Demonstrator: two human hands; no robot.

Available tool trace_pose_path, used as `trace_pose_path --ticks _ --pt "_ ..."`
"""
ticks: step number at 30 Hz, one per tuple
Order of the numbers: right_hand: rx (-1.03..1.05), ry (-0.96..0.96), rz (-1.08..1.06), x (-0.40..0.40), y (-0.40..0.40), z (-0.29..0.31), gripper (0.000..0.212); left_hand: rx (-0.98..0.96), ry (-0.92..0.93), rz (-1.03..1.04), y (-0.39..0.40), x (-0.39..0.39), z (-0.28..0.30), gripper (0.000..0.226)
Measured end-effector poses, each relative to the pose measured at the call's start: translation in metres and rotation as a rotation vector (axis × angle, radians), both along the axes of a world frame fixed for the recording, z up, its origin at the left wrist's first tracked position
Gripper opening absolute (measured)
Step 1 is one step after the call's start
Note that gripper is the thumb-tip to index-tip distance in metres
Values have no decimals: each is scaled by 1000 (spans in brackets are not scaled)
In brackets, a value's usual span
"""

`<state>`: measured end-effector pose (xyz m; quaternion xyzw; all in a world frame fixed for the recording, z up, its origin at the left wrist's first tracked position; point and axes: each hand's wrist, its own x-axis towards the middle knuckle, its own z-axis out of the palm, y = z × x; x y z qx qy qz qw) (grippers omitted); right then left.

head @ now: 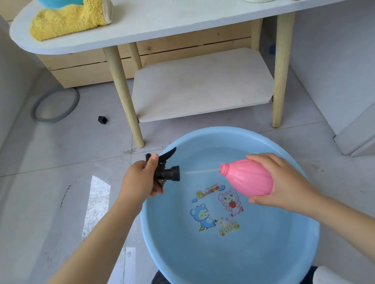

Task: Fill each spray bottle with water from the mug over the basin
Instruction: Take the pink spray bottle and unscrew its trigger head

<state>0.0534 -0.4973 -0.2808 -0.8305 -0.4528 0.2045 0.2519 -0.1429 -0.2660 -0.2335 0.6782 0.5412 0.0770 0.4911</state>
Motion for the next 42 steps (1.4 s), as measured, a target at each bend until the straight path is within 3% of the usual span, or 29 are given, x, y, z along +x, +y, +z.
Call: trace_pose_path --ticks 5,8,12,20,24,36,42 --pt "-90 208 -173 1 -3 -8 97 197 9 59 9 -7 11 40" --pt "-42 296 -288 -6 -1 -5 92 274 19 17 4 -8 18 39" --pt "22 431 -216 -18 1 8 85 298 125 -104 -13 -8 15 39" --pt "298 689 -274 -29 14 74 67 366 -84 -30 -11 -7 61 40" --pt "360 662 -190 -28 26 117 83 341 -235 58 -15 -8 90 39" --pt "574 554 -248 -19 65 206 91 357 -612 259 10 43 186 30" --pt "640 618 -256 -16 87 220 80 69 -669 326 52 91 200 33"
